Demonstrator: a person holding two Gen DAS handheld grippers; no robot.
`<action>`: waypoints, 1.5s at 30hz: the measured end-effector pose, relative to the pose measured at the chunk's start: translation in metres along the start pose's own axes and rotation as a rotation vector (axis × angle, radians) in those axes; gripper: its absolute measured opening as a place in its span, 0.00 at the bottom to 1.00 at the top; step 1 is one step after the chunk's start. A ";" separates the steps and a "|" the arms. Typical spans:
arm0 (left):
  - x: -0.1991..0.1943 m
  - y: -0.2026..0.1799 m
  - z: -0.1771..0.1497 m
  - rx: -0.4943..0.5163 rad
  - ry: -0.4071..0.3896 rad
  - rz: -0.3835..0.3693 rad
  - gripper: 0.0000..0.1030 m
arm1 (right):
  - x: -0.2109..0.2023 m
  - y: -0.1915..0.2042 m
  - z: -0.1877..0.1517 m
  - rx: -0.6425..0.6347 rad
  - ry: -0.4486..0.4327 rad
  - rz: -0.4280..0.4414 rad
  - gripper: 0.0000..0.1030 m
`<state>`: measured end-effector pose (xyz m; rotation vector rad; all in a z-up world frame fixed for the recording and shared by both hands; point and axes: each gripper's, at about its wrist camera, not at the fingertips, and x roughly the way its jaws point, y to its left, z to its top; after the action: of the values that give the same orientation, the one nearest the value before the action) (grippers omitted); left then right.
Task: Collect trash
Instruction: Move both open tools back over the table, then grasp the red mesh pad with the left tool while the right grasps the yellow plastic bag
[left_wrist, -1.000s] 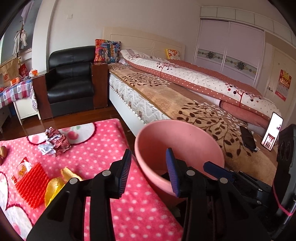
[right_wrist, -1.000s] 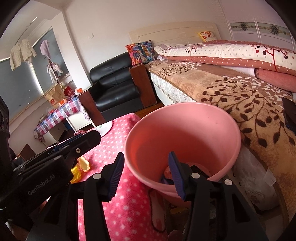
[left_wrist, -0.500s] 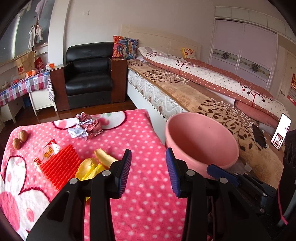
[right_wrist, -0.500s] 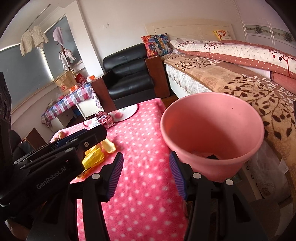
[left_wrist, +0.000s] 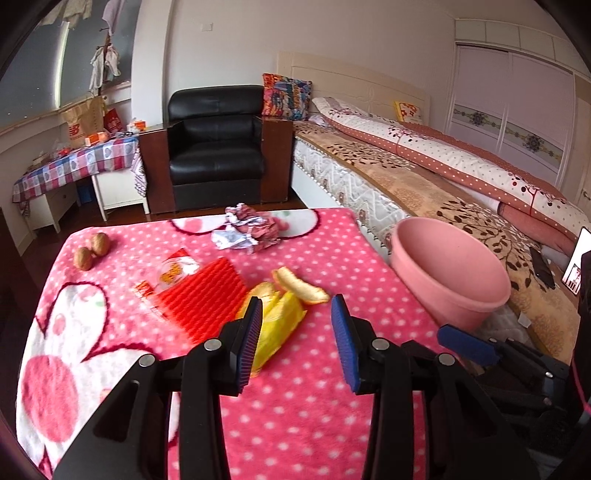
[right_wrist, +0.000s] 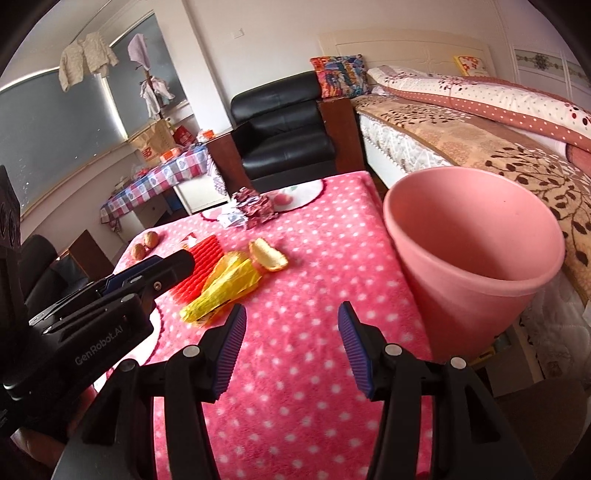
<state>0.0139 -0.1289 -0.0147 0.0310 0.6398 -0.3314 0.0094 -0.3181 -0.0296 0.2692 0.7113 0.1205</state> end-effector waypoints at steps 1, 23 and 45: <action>-0.002 0.005 -0.002 -0.007 -0.001 0.008 0.38 | 0.001 0.004 -0.001 -0.012 0.004 0.006 0.50; -0.023 0.115 0.004 -0.156 -0.039 0.101 0.38 | 0.049 0.056 0.010 -0.088 0.127 0.044 0.58; 0.066 0.094 0.012 0.043 0.119 0.039 0.38 | 0.120 0.055 0.021 0.045 0.272 0.098 0.14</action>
<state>0.1002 -0.0609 -0.0505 0.1048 0.7495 -0.3073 0.1126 -0.2454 -0.0735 0.3349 0.9725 0.2374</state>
